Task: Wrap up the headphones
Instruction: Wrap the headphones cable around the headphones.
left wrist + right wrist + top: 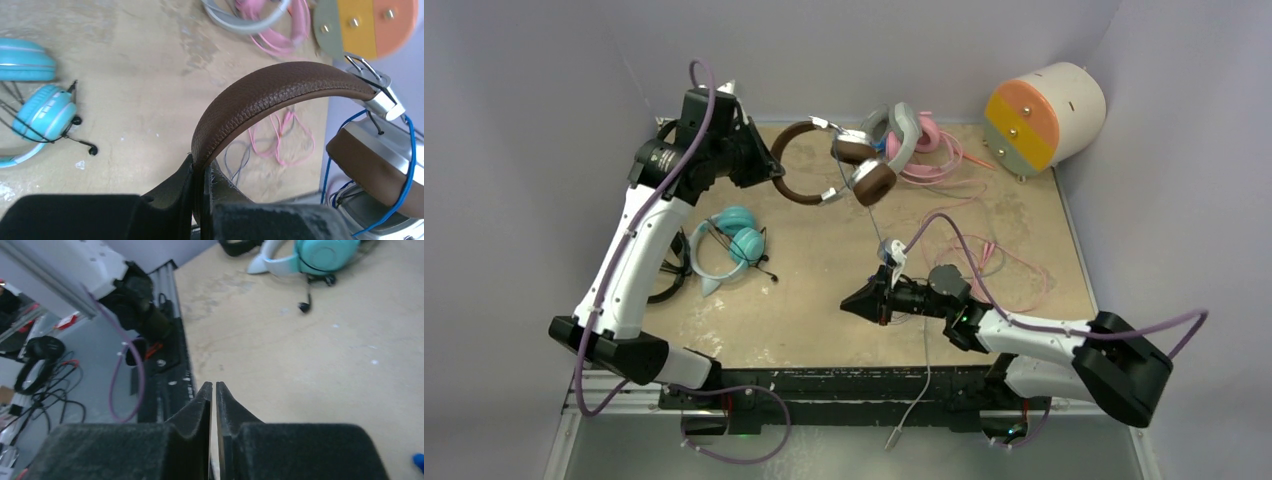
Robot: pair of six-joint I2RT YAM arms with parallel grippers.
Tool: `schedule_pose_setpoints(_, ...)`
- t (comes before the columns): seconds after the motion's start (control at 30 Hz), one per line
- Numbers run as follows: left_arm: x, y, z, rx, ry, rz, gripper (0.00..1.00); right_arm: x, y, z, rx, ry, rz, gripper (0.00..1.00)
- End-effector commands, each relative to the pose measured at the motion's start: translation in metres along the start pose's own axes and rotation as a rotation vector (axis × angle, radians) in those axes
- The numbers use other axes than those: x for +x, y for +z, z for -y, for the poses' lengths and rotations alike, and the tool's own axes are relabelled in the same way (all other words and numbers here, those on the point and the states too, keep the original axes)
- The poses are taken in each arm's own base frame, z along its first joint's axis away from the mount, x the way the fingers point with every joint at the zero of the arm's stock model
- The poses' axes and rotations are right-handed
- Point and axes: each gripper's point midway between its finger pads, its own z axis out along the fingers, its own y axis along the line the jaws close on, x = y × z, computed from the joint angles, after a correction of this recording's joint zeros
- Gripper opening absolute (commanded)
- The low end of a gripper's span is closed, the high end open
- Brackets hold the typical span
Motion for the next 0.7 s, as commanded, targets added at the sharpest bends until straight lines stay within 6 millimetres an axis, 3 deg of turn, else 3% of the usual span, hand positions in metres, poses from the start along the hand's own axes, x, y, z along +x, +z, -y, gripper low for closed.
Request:
schedule_pose_setpoints(0.0,-0.039,0.015,-0.015,-0.056,-0.192,0.139,0.0,-0.005,-0.004,-0.024,-0.005,-0.029,0.015,0.04)
schedule_pose_setpoints(0.13,-0.041,0.037,-0.047,-0.206,-0.254,0.175,0.0,-0.013,0.0,-0.044,-0.012,-0.029,-0.034,0.0)
schedule_pose_setpoints(0.27,-0.037,0.047,-0.083,-0.368,-0.288,0.221,0.0,-0.028,0.005,-0.056,0.008,-0.005,-0.103,0.0)
schedule_pose_setpoints(0.47,-0.031,0.044,-0.11,-0.475,-0.311,0.267,0.0,-0.034,0.001,-0.051,0.111,0.025,-0.219,0.0)
schedule_pose_setpoints(0.67,-0.022,0.041,-0.15,-0.653,-0.225,0.294,0.0,-0.061,-0.016,-0.063,0.149,-0.031,-0.243,0.0)
